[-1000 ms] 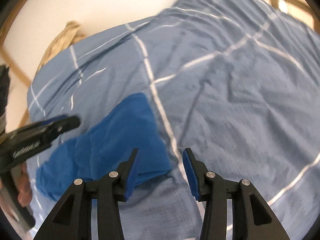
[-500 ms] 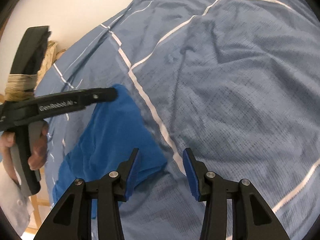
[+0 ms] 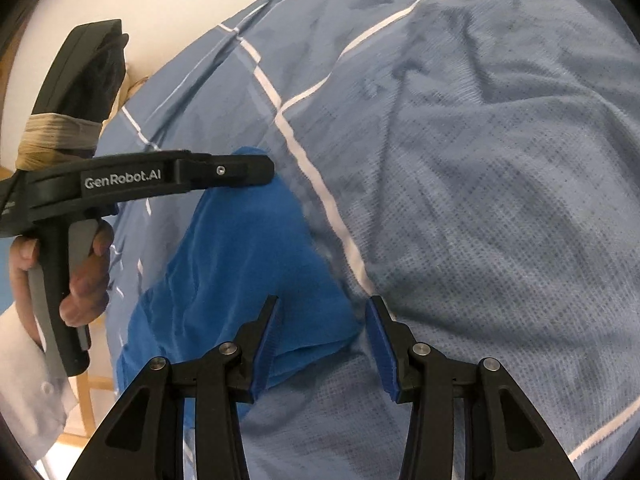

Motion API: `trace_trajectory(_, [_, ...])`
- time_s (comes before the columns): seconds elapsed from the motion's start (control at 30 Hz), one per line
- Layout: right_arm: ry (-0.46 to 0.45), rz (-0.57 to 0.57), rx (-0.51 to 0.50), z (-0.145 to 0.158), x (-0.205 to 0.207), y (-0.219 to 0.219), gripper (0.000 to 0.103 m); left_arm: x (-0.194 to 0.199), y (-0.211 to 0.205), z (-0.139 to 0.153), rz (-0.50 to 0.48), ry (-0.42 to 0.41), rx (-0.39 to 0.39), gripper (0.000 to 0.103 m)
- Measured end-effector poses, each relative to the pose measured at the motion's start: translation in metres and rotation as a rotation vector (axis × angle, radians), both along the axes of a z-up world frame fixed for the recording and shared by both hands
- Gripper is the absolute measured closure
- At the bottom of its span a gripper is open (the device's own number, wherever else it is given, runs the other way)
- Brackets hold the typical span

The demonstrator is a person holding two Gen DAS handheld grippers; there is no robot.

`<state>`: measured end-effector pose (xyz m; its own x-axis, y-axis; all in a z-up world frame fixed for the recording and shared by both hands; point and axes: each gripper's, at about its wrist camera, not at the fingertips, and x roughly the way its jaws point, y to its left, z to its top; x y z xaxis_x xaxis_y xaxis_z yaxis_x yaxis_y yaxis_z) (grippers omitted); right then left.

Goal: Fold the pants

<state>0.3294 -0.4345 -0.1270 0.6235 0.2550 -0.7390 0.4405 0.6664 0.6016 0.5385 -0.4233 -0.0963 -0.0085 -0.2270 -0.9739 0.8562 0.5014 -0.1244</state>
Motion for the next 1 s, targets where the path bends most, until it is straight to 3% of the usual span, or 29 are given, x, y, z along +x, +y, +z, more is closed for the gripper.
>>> trace_trajectory(0.1, [0.012, 0.030, -0.034, 0.003, 0.009, 0.007, 0.077, -0.003, 0.008, 0.007, 0.020, -0.004, -0.028, 0.084])
trace_trajectory(0.2, [0.012, 0.038, -0.081, 0.016, 0.011, 0.013, 0.081, -0.008, 0.018, 0.025, 0.017, -0.042, -0.061, 0.084])
trace_trajectory(0.6, [-0.071, 0.059, -0.348, 0.117, 0.001, 0.096, 0.082, -0.021, 0.103, 0.117, 0.029, -0.143, -0.183, 0.085])
trace_trajectory(1.0, [-0.107, 0.128, -0.586, 0.162, 0.005, 0.200, 0.082, 0.000, 0.220, 0.134, 0.119, -0.133, -0.246, 0.085])
